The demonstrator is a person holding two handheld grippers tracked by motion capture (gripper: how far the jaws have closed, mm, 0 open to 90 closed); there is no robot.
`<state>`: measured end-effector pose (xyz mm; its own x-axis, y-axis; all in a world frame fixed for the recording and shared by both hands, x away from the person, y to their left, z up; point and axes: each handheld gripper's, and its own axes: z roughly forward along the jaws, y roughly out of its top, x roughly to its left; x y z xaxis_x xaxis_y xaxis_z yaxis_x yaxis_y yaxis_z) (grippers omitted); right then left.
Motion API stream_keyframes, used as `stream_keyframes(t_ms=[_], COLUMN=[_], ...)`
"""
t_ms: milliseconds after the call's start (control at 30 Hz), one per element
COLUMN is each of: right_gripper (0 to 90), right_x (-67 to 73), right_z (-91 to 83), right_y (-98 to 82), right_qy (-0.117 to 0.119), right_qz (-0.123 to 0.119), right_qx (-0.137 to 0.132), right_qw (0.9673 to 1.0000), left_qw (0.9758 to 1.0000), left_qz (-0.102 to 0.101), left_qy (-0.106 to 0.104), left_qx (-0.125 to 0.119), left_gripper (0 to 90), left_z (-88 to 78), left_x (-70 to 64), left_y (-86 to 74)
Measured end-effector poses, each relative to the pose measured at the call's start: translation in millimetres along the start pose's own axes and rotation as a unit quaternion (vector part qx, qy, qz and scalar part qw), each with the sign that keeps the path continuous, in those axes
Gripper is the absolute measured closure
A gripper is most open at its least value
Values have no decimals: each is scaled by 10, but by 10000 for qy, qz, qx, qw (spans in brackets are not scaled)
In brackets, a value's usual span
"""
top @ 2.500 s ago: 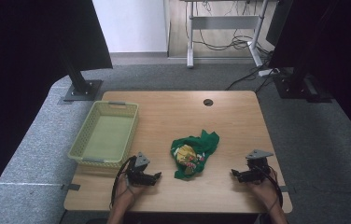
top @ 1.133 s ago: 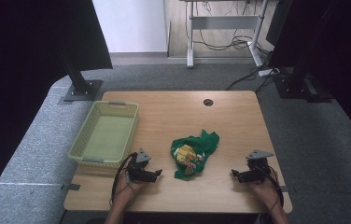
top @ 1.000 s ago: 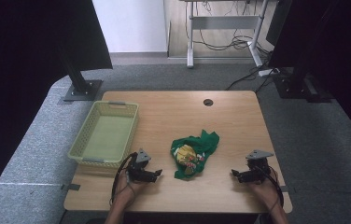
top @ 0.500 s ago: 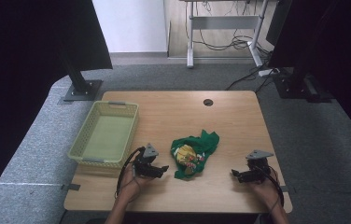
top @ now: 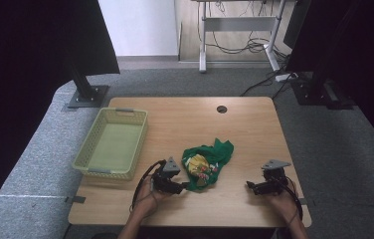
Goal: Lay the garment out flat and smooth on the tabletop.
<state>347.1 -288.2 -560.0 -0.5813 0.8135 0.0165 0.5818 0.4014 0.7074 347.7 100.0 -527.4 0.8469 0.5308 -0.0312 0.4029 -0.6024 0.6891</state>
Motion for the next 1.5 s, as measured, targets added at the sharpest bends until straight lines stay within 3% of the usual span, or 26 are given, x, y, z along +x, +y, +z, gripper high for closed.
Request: stream_keyframes(t_ms=[133,167,300,367,433,533,600,633,733,800,1000,1033,1333,1400,1500], right_gripper=[23,29,32,51,64,117,136,136,150,215,240,268,287,302,307], right_x=[2,7,10,16,16,10,6,6,-1,-5,7,20,25,62,86], right_z=[1,2,4,5,3,-10,-14,-14,-24,-60,-56,-19,43,84,112], right_y=[7,16,22,39,44,66,77,77,102,248,351,487,634,769,829], right_qy=[17,26,34,66,77,92,117,117,159,241,298,360,466,551,614], right_qz=[-20,-23,-30,-54,-61,-76,-75,-75,-63,-156,-281,-457,-577,-701,-788], right_qx=[15,38,51,83,95,145,158,158,152,137,152,221,276,253,273], right_qw=[10000,10000,10000,9999,9999,9998,9998,9998,9997,9995,9990,9981,9969,9957,9946], left_qw=[9998,9994,9988,9980,9982,9981,9980,9980,9979,9980,9979,9980,9979,9978,9978], left_qz=[114,221,283,340,335,291,288,288,309,310,309,307,302,304,304], left_qy=[-93,-145,-174,-193,-192,-225,-247,-247,-265,-271,-284,-286,-304,-314,-314], left_qx=[105,239,371,490,467,492,497,497,495,483,484,482,487,496,496], left_gripper=[429,454,480,566,589,735,735,787,822,834,837,837,836,836,836], left_z=[43,80,113,149,150,145,144,144,142,139,133,131,120,120,120], left_x=[-42,-83,-112,-139,-143,-136,-132,-132,-134,-133,-127,-124,-106,-101,-101], left_y=[12,27,39,35,34,39,38,38,35,34,30,28,18,20,20])
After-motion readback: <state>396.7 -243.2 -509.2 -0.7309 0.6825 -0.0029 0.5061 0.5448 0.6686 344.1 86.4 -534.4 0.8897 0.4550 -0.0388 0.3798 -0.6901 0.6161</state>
